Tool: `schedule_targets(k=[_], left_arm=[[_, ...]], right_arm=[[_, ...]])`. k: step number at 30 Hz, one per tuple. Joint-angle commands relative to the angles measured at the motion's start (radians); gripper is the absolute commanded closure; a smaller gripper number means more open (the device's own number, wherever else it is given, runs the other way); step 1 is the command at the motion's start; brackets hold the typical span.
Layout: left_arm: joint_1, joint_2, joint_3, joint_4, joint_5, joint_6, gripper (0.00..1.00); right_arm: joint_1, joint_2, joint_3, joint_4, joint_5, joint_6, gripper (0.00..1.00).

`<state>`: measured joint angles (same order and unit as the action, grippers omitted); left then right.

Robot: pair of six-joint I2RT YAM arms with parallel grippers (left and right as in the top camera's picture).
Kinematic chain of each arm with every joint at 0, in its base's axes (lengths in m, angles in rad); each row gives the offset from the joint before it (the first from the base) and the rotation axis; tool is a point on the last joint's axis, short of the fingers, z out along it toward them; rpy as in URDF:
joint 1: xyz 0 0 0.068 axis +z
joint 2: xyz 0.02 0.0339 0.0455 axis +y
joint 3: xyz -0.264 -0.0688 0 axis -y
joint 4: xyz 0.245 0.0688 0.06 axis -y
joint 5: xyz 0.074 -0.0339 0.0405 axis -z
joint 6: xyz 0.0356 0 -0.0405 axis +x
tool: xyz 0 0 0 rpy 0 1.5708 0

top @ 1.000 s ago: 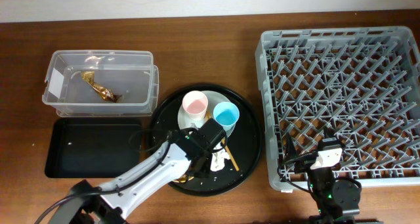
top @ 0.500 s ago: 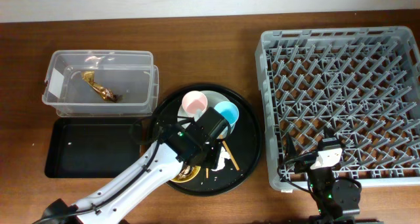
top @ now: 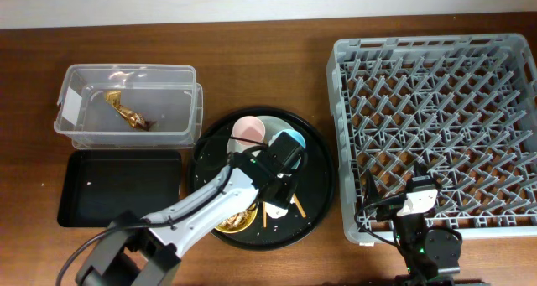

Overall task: Sort waste into correct bins and load items into the dishwasher rack
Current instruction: 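Reach the left gripper to the white tissue on the plate and grasp it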

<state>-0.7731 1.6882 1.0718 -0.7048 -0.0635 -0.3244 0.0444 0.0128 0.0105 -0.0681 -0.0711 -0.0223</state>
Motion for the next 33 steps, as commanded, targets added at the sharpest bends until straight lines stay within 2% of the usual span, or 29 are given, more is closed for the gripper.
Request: schedule_targets(k=[1,2,6,8,10,18,21,22,25,27,28,33], left_arm=[[-0.003,0.019,0.01,0.012,-0.027,0.027,0.35],[-0.003,0.019,0.01,0.017,-0.027,0.027,0.39],[-0.003,0.019,0.01,0.017,-0.027,0.027,0.39],[-0.003,0.019,0.01,0.017,-0.027,0.027,0.48],[-0.003,0.019,0.01,0.017,-0.027,0.027,0.52],[-0.003,0.021,0.008,0.032,-0.025,0.027,0.55],[-0.003,0.048,0.008,0.045,0.018,0.027,0.56],[-0.003,0.061,0.008,0.043,0.019,0.027,0.6],[-0.003,0.066,0.01,0.042,0.019,0.027,0.87],[-0.003,0.062,0.018,0.038,0.016,0.027,0.97],[-0.003,0.056,0.027,0.03,0.015,0.027,1.0],[-0.003,-0.055,0.121,-0.078,-0.006,0.028,1.0]], right_arm=[[-0.006,-0.006,-0.005,-0.006,0.005,0.001,0.02],[-0.006,-0.006,-0.005,-0.006,0.005,0.001,0.02],[-0.006,-0.006,-0.005,-0.006,0.005,0.001,0.02],[-0.006,-0.006,-0.005,-0.006,0.005,0.001,0.02],[-0.006,-0.006,-0.005,-0.006,0.005,0.001,0.02],[-0.006,-0.006,-0.005,-0.006,0.005,0.001,0.02],[-0.006,-0.006,-0.005,-0.006,0.005,0.001,0.02],[-0.006,-0.006,-0.005,-0.006,0.005,0.001,0.02],[-0.006,-0.006,-0.005,-0.006,0.005,0.001,0.01],[-0.006,-0.006,-0.005,-0.006,0.005,0.001,0.02],[-0.006,-0.006,-0.005,-0.006,0.005,0.001,0.02],[-0.006,-0.006,-0.005,-0.006,0.005,0.001,0.02]])
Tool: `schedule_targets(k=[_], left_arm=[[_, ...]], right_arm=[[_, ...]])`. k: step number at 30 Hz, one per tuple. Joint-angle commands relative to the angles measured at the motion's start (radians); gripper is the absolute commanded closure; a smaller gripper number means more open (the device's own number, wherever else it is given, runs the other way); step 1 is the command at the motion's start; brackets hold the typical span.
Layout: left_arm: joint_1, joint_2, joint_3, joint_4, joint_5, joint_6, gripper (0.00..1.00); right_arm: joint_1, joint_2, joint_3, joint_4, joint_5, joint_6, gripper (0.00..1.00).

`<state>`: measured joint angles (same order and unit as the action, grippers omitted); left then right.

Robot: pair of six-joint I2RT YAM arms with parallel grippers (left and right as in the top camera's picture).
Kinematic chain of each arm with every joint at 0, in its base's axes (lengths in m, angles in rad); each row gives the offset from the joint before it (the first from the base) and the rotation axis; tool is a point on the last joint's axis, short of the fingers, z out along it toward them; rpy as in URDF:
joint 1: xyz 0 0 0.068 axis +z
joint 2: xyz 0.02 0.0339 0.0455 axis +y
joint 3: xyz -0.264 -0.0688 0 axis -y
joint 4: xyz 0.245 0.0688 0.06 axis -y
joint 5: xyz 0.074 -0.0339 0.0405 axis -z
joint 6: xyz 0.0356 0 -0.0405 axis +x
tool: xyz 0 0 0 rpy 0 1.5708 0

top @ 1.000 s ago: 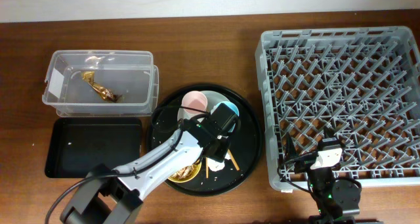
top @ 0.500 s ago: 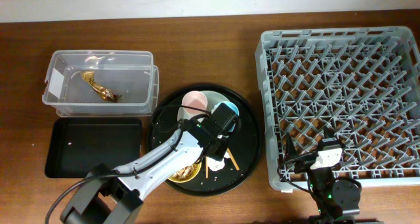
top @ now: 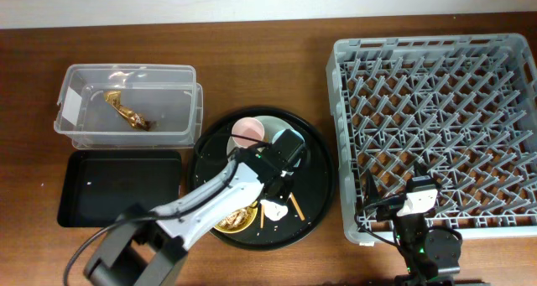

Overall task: Sort waste into correct bins and load items into the dishwasher rack
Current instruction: 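Reach the left gripper to the white tissue on the plate and grasp it, then carry the tissue with the left gripper and release it into the clear bin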

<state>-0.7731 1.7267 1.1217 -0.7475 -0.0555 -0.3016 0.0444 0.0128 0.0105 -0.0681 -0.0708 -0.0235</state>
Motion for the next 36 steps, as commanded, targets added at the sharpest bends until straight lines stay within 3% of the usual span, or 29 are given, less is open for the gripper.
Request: schedule_targets(k=[1,5,9,14,19,20,21,22,24,26,30,31,33,34,36], left_arm=[[-0.003,-0.123,0.091,-0.062,-0.03,0.005,1.0],[0.011,-0.228,0.179,-0.196,-0.169,-0.001,1.0],[0.204,-0.283,0.192,-0.182,-0.365,-0.076,1.0],[0.536,-0.256,0.192,0.013,-0.349,-0.102,1.0],[0.688,-0.189,0.192,0.066,-0.323,-0.125,0.96],[0.699,-0.161,0.192,0.072,-0.307,-0.124,0.83],[0.704,-0.124,0.192,0.08,-0.308,-0.123,0.35],[0.704,-0.11,0.192,0.09,-0.307,-0.119,0.15],[0.704,-0.106,0.192,0.124,-0.307,-0.119,0.01],[0.704,-0.122,0.192,0.157,-0.307,-0.112,0.01],[0.704,-0.177,0.192,0.163,-0.304,-0.093,0.01],[0.704,-0.201,0.192,0.16,-0.278,-0.093,0.39],[0.704,-0.219,0.192,0.148,-0.242,-0.093,0.88],[0.704,-0.219,0.192,0.144,-0.225,-0.094,0.98],[0.704,-0.202,0.192,0.142,-0.221,-0.093,0.99]], right_arm=[[-0.006,-0.006,-0.005,-0.006,0.005,0.002,0.02],[-0.006,-0.006,-0.005,-0.006,0.004,0.002,0.02],[-0.006,-0.006,-0.005,-0.006,0.005,0.002,0.02],[-0.006,-0.006,-0.005,-0.006,0.005,0.002,0.02],[-0.006,-0.006,-0.005,-0.006,0.004,0.002,0.02],[-0.006,-0.006,-0.005,-0.006,0.004,0.002,0.02],[-0.006,-0.006,-0.005,-0.006,0.005,0.002,0.02],[-0.006,-0.006,-0.005,-0.006,0.005,0.002,0.02],[-0.006,-0.006,-0.005,-0.006,0.004,0.002,0.02],[-0.006,-0.006,-0.005,-0.006,0.005,0.002,0.02],[-0.006,-0.006,-0.005,-0.006,0.005,0.002,0.02],[-0.006,-0.006,-0.005,-0.006,0.005,0.002,0.02],[-0.006,-0.006,-0.005,-0.006,0.005,0.002,0.02],[-0.006,-0.006,-0.005,-0.006,0.005,0.002,0.02],[-0.006,-0.006,-0.005,-0.006,0.004,0.002,0.02]])
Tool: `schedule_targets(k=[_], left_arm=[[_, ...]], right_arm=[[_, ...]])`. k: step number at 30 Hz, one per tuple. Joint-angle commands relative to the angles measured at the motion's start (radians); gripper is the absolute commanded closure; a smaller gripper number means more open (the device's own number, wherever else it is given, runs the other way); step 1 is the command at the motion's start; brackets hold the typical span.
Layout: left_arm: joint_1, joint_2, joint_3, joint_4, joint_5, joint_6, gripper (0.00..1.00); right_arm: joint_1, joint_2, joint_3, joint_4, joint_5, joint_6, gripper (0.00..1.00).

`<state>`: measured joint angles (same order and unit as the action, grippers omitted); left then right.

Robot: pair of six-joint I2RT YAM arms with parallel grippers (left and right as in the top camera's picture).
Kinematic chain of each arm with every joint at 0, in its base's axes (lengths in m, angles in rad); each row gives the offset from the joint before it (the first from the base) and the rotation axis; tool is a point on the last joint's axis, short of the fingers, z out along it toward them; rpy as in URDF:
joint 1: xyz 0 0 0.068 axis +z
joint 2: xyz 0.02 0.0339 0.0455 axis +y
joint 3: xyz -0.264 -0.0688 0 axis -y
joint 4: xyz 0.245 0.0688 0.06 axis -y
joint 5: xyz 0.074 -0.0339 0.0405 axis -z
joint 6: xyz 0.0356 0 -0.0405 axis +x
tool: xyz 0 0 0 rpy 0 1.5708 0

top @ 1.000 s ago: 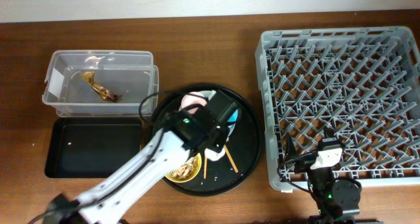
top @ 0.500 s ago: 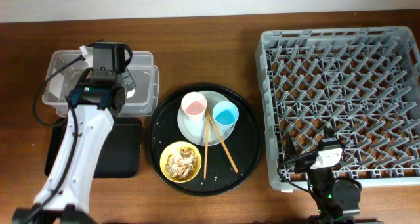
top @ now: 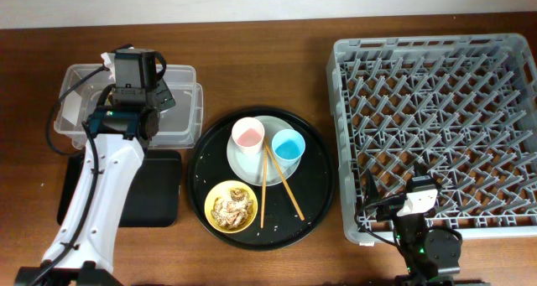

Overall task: Sort waste into correct bins and load items into the dishwasher rack
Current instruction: 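Carry the tissue with the left gripper and release it into the clear bin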

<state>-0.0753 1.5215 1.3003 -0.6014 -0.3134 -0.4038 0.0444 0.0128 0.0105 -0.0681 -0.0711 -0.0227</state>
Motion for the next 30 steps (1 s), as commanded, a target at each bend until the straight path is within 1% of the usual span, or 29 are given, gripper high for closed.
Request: schedule_targets(k=[1,2,4,5,6,8,9,10,11,13,14,15,16,17,18,19,20,21,22,23,24,25,26,27,28,29,30], left_arm=[[0.006,0.015,0.013,-0.004,0.035,0.009,0.99],[0.006,0.024,0.013,-0.004,0.031,0.009,1.0],[0.006,0.065,0.013,0.011,0.03,0.016,0.3],[0.006,0.087,0.013,0.021,0.029,0.016,0.06],[0.006,0.1,0.013,0.029,0.029,0.016,0.01],[0.006,0.098,0.014,0.042,0.03,0.016,0.01],[0.006,0.093,0.014,0.044,0.031,0.016,0.02],[0.006,0.089,0.014,0.043,0.038,0.016,0.47],[0.006,0.089,0.014,0.041,0.038,0.016,1.0],[0.006,0.089,0.013,0.042,0.037,0.016,1.0],[0.006,0.089,0.013,0.042,0.037,0.016,0.77],[0.006,0.089,0.013,0.047,0.037,0.016,0.05],[0.006,0.089,0.013,0.047,0.037,0.016,0.34],[0.006,0.089,0.013,0.043,0.037,0.016,0.24],[0.006,0.088,0.014,0.032,0.049,0.016,0.07],[0.006,0.079,0.014,0.014,0.084,0.016,0.07],[0.006,0.061,0.014,-0.017,0.155,0.016,0.07],[0.005,0.029,0.014,-0.053,0.231,0.016,0.11],[0.002,-0.003,0.014,-0.084,0.285,0.016,0.16],[-0.011,-0.06,0.014,-0.143,0.349,0.016,0.23],[-0.025,-0.098,0.014,-0.188,0.384,0.016,0.3],[-0.064,-0.159,0.014,-0.285,0.415,0.016,0.38],[-0.095,-0.185,0.013,-0.36,0.415,0.016,0.45],[-0.18,-0.209,0.013,-0.504,0.415,0.016,0.52],[-0.235,-0.208,0.011,-0.58,0.415,0.015,0.56],[-0.277,-0.207,0.003,-0.624,0.415,0.014,0.62],[-0.327,-0.207,-0.015,-0.663,0.414,0.005,0.66]], right_arm=[[-0.006,-0.006,-0.005,-0.006,0.005,0.002,0.02],[-0.006,-0.006,-0.005,-0.006,0.005,0.002,0.02],[-0.006,-0.006,-0.005,-0.006,0.005,0.002,0.02],[-0.006,-0.006,-0.005,-0.006,0.005,0.002,0.02],[-0.006,-0.006,-0.005,-0.006,0.005,0.002,0.02],[-0.006,-0.006,-0.005,-0.006,0.005,0.002,0.02],[-0.006,-0.006,-0.005,-0.006,0.005,0.002,0.02],[-0.006,-0.006,-0.005,-0.006,0.005,0.002,0.02],[-0.006,-0.006,-0.005,-0.006,0.005,0.002,0.02],[-0.006,-0.006,-0.005,-0.006,0.005,0.002,0.02],[-0.006,-0.006,-0.005,-0.006,0.005,0.002,0.02],[-0.006,-0.006,-0.005,-0.006,0.005,0.002,0.02],[-0.006,-0.006,-0.005,-0.006,0.005,0.002,0.02],[-0.006,-0.006,-0.005,-0.006,0.005,0.002,0.02],[-0.006,-0.006,-0.005,-0.006,0.005,0.002,0.02],[-0.006,-0.006,-0.005,-0.006,0.005,0.002,0.02],[-0.006,-0.006,-0.005,-0.006,0.005,0.002,0.02],[-0.006,-0.006,-0.005,-0.006,0.005,0.002,0.02],[-0.006,-0.006,-0.005,-0.006,0.005,0.002,0.02],[-0.006,-0.006,-0.005,-0.006,0.005,0.002,0.02],[-0.006,-0.006,-0.005,-0.006,0.005,0.002,0.02],[-0.006,-0.006,-0.005,-0.006,0.005,0.002,0.02],[-0.006,-0.006,-0.005,-0.006,0.005,0.002,0.02],[-0.006,-0.006,-0.005,-0.006,0.005,0.002,0.02],[-0.006,-0.006,-0.005,-0.006,0.005,0.002,0.02],[-0.006,-0.006,-0.005,-0.006,0.005,0.002,0.02],[-0.006,-0.006,-0.005,-0.006,0.005,0.002,0.02]])
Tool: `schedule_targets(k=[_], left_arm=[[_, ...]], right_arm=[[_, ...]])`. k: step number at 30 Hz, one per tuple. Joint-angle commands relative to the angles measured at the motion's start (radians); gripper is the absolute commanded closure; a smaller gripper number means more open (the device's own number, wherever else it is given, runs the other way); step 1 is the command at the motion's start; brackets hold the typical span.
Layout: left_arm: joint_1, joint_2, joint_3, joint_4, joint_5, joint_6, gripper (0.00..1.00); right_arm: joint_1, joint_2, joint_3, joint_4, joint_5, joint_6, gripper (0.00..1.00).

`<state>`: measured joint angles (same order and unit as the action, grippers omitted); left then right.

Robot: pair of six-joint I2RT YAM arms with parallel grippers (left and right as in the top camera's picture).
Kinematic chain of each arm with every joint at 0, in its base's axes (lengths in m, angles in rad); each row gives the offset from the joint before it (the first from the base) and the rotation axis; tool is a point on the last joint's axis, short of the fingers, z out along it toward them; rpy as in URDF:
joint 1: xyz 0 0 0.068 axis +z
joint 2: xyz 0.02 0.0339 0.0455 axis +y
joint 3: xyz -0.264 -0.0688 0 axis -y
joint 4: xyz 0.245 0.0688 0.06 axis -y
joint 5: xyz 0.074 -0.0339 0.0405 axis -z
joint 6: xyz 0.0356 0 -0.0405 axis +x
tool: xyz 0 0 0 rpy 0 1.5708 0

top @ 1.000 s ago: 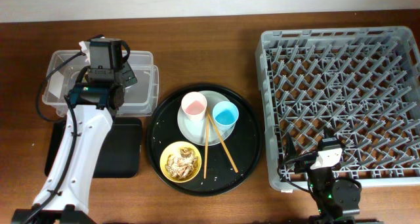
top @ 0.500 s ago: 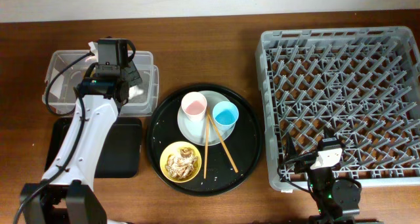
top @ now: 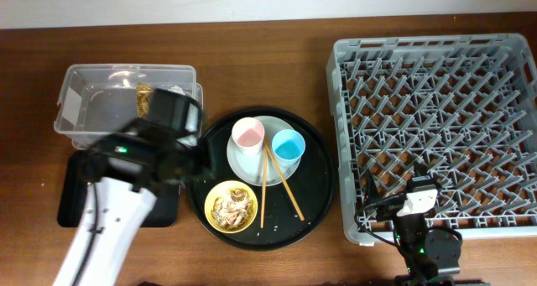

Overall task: Sort waste into correct bins and load items into the dishwasher rack
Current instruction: 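Carry the tissue with the left gripper and release it into the clear bin, then grasp the rim of the yellow bowl with the left gripper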

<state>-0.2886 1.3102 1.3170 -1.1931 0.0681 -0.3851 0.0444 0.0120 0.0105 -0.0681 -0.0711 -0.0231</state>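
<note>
My left gripper (top: pixel 178 118) is a motion blur between the clear plastic bin (top: pixel 84 110) and the round black tray (top: pixel 319 194); its fingers cannot be made out. A brown wrapper (top: pixel 143 93) lies in the clear bin. On the tray a white plate (top: pixel 252 167) carries a pink cup (top: pixel 247 134) and a blue cup (top: pixel 288 144). Two chopsticks (top: pixel 263 189) lean off the plate beside a yellow bowl (top: pixel 232 207) of scraps. My right gripper (top: pixel 415 198) rests at the front edge of the grey dishwasher rack (top: pixel 436 127).
A flat black bin (top: pixel 71 194) lies in front of the clear bin, partly under my left arm. The rack fills the right side of the table and holds nothing. Bare wood separates the tray from the rack.
My left arm has left the far edge of the clear bin and now blurs over the bin's right end, close to the tray. The white scrap at its fingers is gone from view.
My left gripper was low over the tray by a crumpled white scrap, and stayed there at the second moment. Then it was above the clear bin and the scrap was gone from the tray. Now it is back beside the tray. The right arm stayed still.
</note>
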Motion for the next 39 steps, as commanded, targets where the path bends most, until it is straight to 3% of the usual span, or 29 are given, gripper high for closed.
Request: schedule_targets(k=[1,4,10,14,23,39], left_arm=[[-0.179,0.004,-0.068,-0.095,0.032,-0.032,0.7],[-0.31,0.004,-0.184,-0.048,0.009,-0.115,0.7],[-0.42,0.004,-0.359,0.211,0.002,-0.122,0.7],[-0.427,0.004,-0.401,0.247,-0.069,-0.123,0.7],[-0.427,0.008,-0.515,0.421,-0.064,-0.123,0.7],[-0.427,0.139,-0.518,0.494,-0.005,-0.123,0.7]], right_arm=[[-0.006,-0.006,-0.005,-0.006,0.005,0.002,0.02],[-0.006,-0.006,-0.005,-0.006,0.005,0.002,0.02],[-0.006,-0.006,-0.005,-0.006,0.005,0.002,0.02],[-0.006,-0.006,-0.005,-0.006,0.005,0.002,0.02],[-0.006,-0.006,-0.005,-0.006,0.005,0.002,0.02],[-0.006,-0.006,-0.005,-0.006,0.005,0.002,0.02]])
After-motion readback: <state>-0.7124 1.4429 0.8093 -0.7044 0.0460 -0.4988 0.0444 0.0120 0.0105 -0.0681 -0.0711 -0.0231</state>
